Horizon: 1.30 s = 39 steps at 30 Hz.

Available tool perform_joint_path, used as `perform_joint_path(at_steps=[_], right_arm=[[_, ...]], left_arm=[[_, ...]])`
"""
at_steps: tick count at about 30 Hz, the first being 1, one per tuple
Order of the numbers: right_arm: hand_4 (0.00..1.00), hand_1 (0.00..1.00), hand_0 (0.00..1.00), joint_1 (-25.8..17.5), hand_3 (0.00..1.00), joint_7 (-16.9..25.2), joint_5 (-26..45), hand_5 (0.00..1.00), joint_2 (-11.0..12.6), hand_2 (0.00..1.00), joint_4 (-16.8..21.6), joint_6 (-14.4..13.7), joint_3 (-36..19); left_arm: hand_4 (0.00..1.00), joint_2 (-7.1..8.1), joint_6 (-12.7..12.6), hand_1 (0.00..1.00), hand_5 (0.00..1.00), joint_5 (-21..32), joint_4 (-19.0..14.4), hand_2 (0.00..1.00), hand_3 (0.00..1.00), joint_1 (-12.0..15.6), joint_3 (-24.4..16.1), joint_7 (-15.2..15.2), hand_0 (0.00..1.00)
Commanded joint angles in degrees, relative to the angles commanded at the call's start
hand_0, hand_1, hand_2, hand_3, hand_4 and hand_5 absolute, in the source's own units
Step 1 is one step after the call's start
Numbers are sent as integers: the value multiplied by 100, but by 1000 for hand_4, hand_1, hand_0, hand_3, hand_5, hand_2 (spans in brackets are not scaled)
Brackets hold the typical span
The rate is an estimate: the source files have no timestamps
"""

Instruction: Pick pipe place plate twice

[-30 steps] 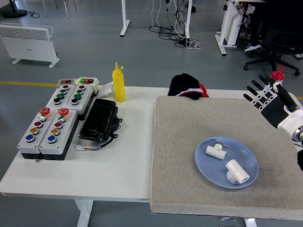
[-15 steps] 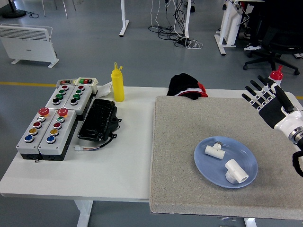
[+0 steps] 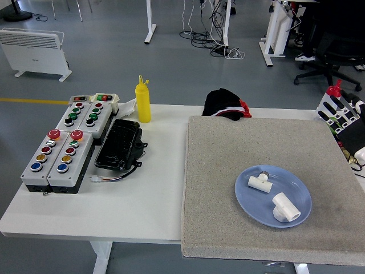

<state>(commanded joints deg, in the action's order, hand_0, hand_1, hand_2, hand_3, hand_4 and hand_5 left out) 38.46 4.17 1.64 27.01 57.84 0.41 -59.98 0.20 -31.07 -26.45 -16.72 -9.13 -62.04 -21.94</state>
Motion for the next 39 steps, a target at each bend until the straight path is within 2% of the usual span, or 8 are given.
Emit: perform_joint_path(at_steps=[16,39], right_arm=[[535,800,838,-589,830,-17,-52,584,493,859,-120,56,-551],[516,799,835,-730,826,6,-18,622,527,860,-276,159,-741]], left_arm=[[487,1,-10,674,998,-65,11,666,670,-35,-39,-6,707],[488,-12,-1,675,998,-114,15,667,671,-49,-99,0,707]])
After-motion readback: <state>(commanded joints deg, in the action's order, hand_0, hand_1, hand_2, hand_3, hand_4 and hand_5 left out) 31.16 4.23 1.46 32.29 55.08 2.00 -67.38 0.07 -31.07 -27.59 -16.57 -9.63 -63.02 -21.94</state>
